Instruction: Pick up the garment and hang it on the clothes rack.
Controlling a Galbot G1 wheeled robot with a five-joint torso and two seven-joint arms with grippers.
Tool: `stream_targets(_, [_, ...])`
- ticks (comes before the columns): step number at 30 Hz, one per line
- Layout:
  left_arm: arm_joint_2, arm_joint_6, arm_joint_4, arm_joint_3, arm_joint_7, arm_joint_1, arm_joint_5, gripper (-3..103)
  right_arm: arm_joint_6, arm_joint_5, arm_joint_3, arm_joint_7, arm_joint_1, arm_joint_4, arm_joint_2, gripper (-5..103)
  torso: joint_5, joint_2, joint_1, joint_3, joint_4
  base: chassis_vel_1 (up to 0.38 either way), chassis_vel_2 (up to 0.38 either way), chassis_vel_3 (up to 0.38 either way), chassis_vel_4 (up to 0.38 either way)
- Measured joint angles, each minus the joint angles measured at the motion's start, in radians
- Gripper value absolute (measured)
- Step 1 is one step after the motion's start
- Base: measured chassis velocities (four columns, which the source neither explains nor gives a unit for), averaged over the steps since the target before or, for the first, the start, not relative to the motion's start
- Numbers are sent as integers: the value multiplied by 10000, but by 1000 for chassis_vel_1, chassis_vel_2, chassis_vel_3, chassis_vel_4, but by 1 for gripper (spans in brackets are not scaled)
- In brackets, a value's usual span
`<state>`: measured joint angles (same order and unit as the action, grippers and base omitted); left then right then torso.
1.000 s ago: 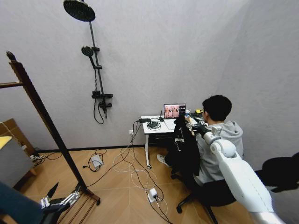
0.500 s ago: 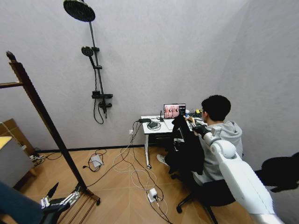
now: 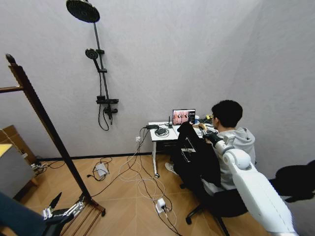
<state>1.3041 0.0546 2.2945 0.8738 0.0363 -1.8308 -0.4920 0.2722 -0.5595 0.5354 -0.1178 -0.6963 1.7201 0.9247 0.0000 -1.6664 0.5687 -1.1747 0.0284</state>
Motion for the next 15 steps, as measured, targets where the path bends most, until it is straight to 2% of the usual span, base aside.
stream_targets(1, [0,0,0,0,0,0,0,100,177,-203,-79,348,-136,635,33,10,-3,0,-1,1,-3,0,0,0,0])
stream_targets(7, [1,0,0,0,0,0,0,100,762,-750,-368,918,-577,2331,29,10,-1,0,0,0,-1,0,0,0,0])
stream_targets(11, [0,0,0,0,0,0,0,100,937,-1044,-444,984,-833,2945,26,10,-2,0,0,1,-2,0,0,0,0])
stream_targets(15, [0,0,0,0,0,0,0,100,992,-1295,-476,705,-1387,3625,12,10,-1,0,0,1,-1,0,0,0,0])
